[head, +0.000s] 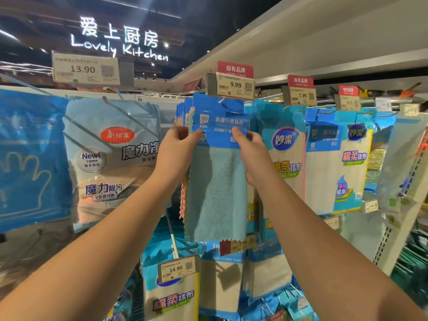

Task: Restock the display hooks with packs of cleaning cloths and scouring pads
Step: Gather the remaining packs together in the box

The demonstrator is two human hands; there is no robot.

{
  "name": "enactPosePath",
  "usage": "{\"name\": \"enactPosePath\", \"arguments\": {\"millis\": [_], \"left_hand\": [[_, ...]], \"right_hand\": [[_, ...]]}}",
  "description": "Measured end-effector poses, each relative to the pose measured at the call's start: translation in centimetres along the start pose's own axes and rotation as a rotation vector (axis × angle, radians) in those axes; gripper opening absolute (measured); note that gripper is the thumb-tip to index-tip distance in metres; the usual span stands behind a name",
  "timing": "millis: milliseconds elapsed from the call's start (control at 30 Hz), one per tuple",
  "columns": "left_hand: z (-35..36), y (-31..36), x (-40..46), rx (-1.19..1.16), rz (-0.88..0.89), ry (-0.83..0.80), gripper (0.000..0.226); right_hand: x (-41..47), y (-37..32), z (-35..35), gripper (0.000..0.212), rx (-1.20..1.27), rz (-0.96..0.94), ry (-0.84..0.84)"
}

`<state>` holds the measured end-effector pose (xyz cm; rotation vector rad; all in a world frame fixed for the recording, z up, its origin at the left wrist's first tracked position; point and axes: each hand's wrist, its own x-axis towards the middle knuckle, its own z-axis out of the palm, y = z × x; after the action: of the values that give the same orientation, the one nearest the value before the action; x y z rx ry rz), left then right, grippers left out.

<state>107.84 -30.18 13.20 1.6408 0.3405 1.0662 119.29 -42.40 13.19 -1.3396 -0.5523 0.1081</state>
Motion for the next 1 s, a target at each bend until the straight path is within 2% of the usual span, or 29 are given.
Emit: {"name": "enactPosePath", "arguments": {"millis": [133, 300, 600, 700, 800, 867, 1000], "left_hand": [[0.3, -0.8, 1.5, 0.023, -0.013, 0.06, 0.036], [1.0, -1.5, 3.4, 0.109, -0.049, 0.111, 0.032], [1.6, -1.6, 3.5, 0.205, -0.106, 0.106, 0.034], [1.0, -1.5, 1.5, 0.261, -0.083, 0.099, 0.039], [-0.8, -1.9, -2.7, 0.303, -0.077, 0.023, 0.043], [-3.3, -2.8, -6.1, 0.337, -0.056, 0.001, 0.052], [-10.5, -6.0, -13.4, 0.336, -0.163, 0.039, 0.028]], "right_hand": [[0.5, 0.0, 1.4, 0.033, -0.26, -0.086, 0.106], [1.7, -0.6, 2.8, 0.052, -0.609, -0.104, 0.115], [2.6, 0.1, 3.4, 0.052, -0.606, -0.017, 0.069], [1.4, 0.7, 3.1, 0.054, -0.602, -0.045, 0.063], [-2.2, 1.7, 2.1, 0.071, -0.62, -0.092, 0.047], [-5.4, 3.1, 1.4, 0.065, -0.626, -0.159, 0.04], [-12.3, 8.0, 1.9, 0.058, -0.706, -0.161, -0.056]]}}
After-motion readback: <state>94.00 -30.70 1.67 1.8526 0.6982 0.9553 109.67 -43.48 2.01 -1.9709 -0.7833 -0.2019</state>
